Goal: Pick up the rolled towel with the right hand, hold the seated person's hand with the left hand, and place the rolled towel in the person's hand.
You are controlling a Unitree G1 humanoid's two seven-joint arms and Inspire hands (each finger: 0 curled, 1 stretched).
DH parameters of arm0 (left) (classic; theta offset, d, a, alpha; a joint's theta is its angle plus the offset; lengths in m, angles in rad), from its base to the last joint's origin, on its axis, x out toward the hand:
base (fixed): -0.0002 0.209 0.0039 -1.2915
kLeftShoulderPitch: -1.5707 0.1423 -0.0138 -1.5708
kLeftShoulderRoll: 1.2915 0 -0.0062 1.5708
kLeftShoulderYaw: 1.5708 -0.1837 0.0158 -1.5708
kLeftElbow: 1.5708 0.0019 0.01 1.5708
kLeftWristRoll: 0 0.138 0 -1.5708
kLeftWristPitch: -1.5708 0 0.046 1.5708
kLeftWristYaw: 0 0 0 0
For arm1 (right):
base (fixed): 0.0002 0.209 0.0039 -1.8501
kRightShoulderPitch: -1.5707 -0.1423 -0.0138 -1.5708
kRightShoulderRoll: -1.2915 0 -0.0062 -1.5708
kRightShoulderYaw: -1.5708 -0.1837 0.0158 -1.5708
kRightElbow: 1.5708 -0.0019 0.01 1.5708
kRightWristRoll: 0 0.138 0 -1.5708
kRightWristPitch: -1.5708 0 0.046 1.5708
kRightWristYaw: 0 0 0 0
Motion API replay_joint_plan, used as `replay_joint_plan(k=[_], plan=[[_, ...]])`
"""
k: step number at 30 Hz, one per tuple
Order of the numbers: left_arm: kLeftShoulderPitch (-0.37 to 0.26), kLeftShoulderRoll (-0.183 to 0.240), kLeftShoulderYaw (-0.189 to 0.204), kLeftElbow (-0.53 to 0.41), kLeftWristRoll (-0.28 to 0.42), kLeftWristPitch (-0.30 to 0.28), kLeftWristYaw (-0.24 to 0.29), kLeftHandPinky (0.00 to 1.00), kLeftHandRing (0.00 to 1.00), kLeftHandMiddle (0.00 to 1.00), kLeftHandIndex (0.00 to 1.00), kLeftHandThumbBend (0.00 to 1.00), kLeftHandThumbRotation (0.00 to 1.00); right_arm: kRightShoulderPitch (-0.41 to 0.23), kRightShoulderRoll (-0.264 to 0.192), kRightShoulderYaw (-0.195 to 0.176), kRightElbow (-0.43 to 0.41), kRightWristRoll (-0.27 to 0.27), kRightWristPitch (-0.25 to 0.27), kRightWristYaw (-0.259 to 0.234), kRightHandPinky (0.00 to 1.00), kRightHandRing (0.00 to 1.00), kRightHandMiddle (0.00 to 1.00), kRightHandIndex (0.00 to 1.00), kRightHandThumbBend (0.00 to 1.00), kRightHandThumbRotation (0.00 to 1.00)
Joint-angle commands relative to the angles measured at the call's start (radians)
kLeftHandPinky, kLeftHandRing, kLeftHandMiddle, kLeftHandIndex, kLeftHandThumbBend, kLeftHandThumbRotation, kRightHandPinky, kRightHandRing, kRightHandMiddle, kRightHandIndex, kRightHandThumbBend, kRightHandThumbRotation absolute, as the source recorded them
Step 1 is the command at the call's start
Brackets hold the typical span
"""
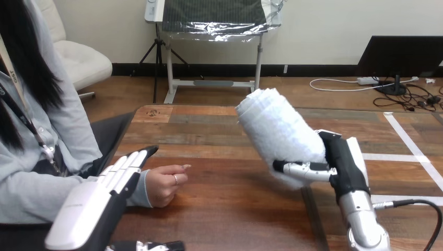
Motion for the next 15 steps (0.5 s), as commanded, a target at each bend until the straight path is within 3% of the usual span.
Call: replay_joint_plan(k=[1,15], plan=[[-0.076,0.07,0.005,-0.051,-0.002,0.014,-0.003,0.92,0.94,0.94,0.95,1.0,0.43,-0.044,0.006,-0.012,-0.09,0.025,-0.083,0.015,0.29,0.33,0.41,0.47,0.77,0.0],[-0.146,0.214,-0.003,-0.025,0.017,0.062,-0.043,0.87,0.92,0.91,0.9,1.0,0.32,-0.003,0.019,-0.022,-0.127,0.063,-0.204,0.096,0.29,0.34,0.42,0.46,0.74,0.0]])
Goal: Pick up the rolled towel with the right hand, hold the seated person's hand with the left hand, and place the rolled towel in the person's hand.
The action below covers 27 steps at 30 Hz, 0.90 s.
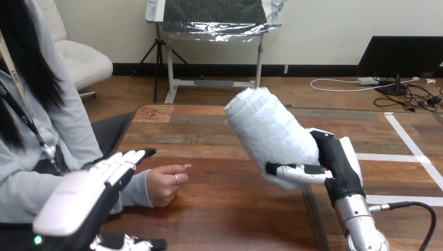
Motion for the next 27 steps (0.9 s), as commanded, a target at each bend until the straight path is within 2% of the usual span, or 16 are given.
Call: replay_joint_plan(k=[1,8,17,27], plan=[[-0.096,0.076,-0.003,-0.023,0.007,0.012,-0.013,0.87,0.92,0.91,0.9,1.0,0.31,-0.046,0.004,-0.021,-0.087,0.036,-0.089,0.019,0.29,0.34,0.42,0.46,0.74,0.0],[-0.136,0.127,-0.003,-0.008,-0.011,0.028,-0.036,0.84,0.9,0.89,0.87,1.0,0.27,-0.026,0.008,-0.025,-0.106,0.056,-0.12,0.054,0.28,0.33,0.42,0.45,0.74,0.0],[-0.18,0.186,0.0,0.0,-0.007,0.048,-0.056,0.81,0.9,0.89,0.87,1.0,0.3,-0.004,0.008,-0.027,-0.118,0.082,-0.145,0.094,0.27,0.32,0.4,0.44,0.72,0.0],[-0.233,0.232,-0.009,0.033,-0.018,0.068,-0.08,0.81,0.9,0.9,0.87,1.0,0.32,0.017,0.007,-0.026,-0.128,0.094,-0.156,0.119,0.26,0.31,0.39,0.44,0.72,0.0]])
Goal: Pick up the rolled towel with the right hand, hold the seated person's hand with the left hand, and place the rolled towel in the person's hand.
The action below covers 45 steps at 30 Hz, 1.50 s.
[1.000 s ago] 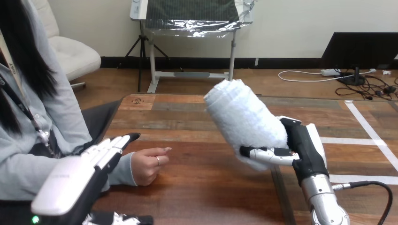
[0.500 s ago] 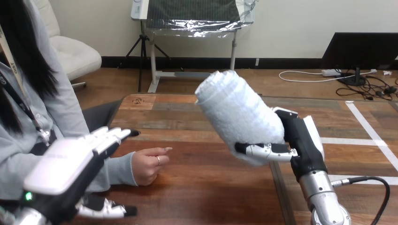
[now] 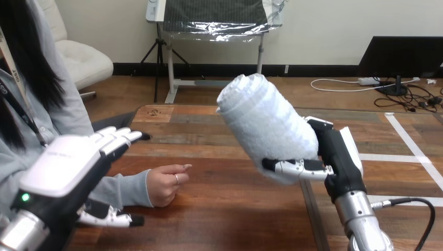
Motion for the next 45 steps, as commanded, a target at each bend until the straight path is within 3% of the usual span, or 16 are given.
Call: replay_joint_plan(k=[1,21,33,45], plan=[[-0.085,0.046,-0.009,0.023,-0.021,0.014,-0.009,0.81,0.91,0.9,0.87,1.0,0.32,-0.021,0.003,-0.02,-0.058,0.027,-0.034,0.013,0.25,0.31,0.39,0.44,0.72,0.0],[-0.213,0.097,-0.072,0.154,0.005,0.046,-0.021,0.82,0.9,0.9,0.89,1.0,0.3,0.016,0.016,-0.03,-0.098,0.077,-0.044,0.081,0.26,0.31,0.4,0.45,0.68,0.0],[-0.312,0.133,-0.142,0.289,0.026,0.053,-0.033,0.83,0.89,0.89,0.88,1.0,0.33,0.057,0.03,-0.033,-0.157,0.132,-0.066,0.138,0.26,0.32,0.41,0.44,0.65,0.0],[-0.434,0.151,-0.23,0.497,0.056,0.001,0.017,0.81,0.86,0.87,0.86,1.0,0.37,0.107,0.048,-0.043,-0.235,0.212,-0.059,0.222,0.26,0.32,0.41,0.44,0.63,0.0]])
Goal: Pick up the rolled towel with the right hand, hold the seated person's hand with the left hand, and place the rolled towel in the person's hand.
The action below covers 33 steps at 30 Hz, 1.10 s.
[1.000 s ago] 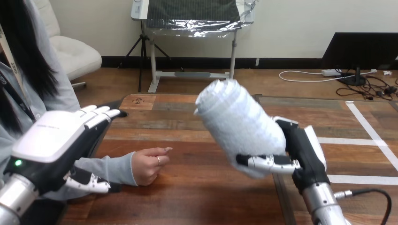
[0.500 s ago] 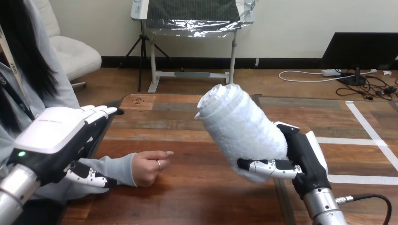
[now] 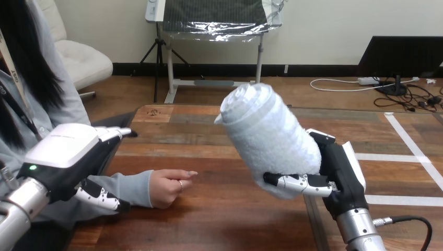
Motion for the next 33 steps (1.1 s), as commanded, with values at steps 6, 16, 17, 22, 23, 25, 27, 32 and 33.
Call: replay_joint_plan(k=[6,16,17,22,23,25,27,32,33], plan=[[-0.178,0.032,-0.082,0.201,0.028,-0.043,0.057,0.8,0.85,0.86,0.86,1.0,0.38,0.004,0.015,-0.028,-0.142,0.078,-0.026,0.065,0.26,0.32,0.41,0.44,0.61,0.0],[-0.273,0.017,-0.162,0.368,0.057,-0.051,0.096,0.8,0.84,0.85,0.85,1.0,0.39,0.062,0.026,-0.024,-0.26,0.118,0.025,0.097,0.26,0.32,0.42,0.44,0.58,0.0],[-0.28,0.016,-0.17,0.379,0.06,-0.047,0.096,0.8,0.84,0.85,0.85,1.0,0.4,0.067,0.026,-0.024,-0.268,0.12,0.028,0.1,0.26,0.32,0.42,0.44,0.58,0.0],[-0.308,0.012,-0.2,0.433,0.066,-0.055,0.122,0.8,0.84,0.84,0.85,1.0,0.4,0.087,0.029,-0.024,-0.308,0.136,0.043,0.118,0.26,0.32,0.43,0.44,0.57,0.0],[-0.315,0.008,-0.206,0.444,0.065,-0.05,0.118,0.8,0.84,0.84,0.85,1.0,0.4,0.094,0.03,-0.023,-0.323,0.147,0.053,0.127,0.26,0.32,0.43,0.44,0.57,0.0],[-0.322,0.007,-0.216,0.456,0.062,-0.046,0.115,0.81,0.84,0.84,0.85,1.0,0.4,0.104,0.033,-0.023,-0.344,0.159,0.068,0.138,0.26,0.32,0.43,0.44,0.56,0.0],[-0.334,0.005,-0.233,0.479,0.071,-0.049,0.133,0.81,0.83,0.84,0.85,1.0,0.4,0.113,0.034,-0.023,-0.362,0.167,0.071,0.147,0.25,0.32,0.43,0.44,0.55,0.0],[-0.36,-0.004,-0.268,0.53,0.087,-0.054,0.176,0.79,0.82,0.82,0.84,1.0,0.41,0.133,0.036,-0.024,-0.403,0.181,0.085,0.161,0.25,0.32,0.43,0.44,0.55,0.0],[-0.365,-0.006,-0.274,0.539,0.088,-0.057,0.184,0.79,0.81,0.81,0.84,1.0,0.41,0.137,0.037,-0.025,-0.411,0.182,0.087,0.162,0.25,0.32,0.43,0.44,0.55,0.0]])
